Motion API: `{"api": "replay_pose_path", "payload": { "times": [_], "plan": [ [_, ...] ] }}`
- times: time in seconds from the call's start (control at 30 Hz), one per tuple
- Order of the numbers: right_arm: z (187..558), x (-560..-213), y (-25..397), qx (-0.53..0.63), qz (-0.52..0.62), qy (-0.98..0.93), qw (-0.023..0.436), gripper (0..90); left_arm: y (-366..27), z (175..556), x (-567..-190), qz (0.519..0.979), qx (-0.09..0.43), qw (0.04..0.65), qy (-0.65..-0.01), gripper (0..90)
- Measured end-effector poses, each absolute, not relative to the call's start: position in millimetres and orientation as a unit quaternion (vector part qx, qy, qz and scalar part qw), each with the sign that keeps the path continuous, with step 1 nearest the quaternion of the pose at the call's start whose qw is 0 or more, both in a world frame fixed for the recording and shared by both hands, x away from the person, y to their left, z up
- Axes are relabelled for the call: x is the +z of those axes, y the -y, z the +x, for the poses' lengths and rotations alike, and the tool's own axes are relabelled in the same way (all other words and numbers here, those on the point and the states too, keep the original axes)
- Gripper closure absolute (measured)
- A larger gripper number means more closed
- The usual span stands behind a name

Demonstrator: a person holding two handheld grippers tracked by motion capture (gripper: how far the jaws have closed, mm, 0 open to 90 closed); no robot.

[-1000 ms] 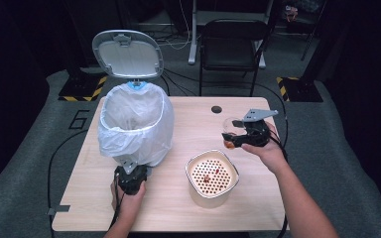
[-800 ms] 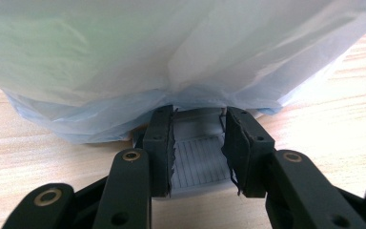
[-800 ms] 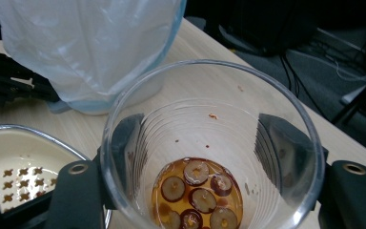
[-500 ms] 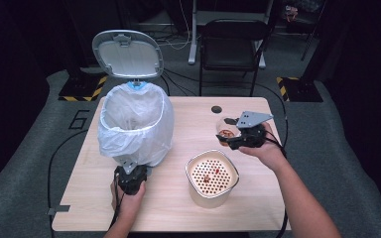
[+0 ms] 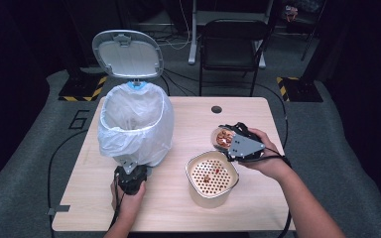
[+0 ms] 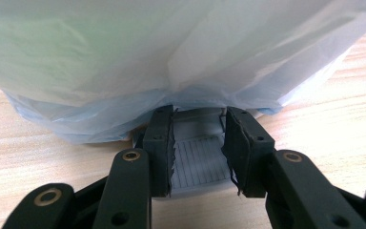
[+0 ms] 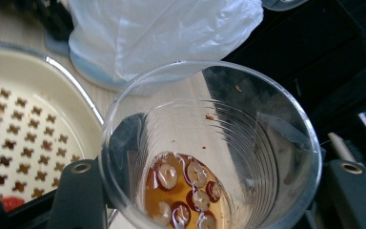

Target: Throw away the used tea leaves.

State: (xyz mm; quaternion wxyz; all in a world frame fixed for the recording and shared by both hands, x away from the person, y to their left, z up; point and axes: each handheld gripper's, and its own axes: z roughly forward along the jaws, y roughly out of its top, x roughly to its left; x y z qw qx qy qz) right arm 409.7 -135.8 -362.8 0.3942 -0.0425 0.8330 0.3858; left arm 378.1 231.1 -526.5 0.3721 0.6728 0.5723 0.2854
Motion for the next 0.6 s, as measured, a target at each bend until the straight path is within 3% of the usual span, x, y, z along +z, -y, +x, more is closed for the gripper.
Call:
{"api": "replay_pose_path", "payload": {
  "times": [0.6],
  "plan": [
    [388.8, -384.9, 115.3, 0.240, -0.168, -0.825, 0.483, 35.4, -231.0, 378.1, -526.4, 0.671, 0.285, 0.373, -0.574, 63.5]
  ]
}}
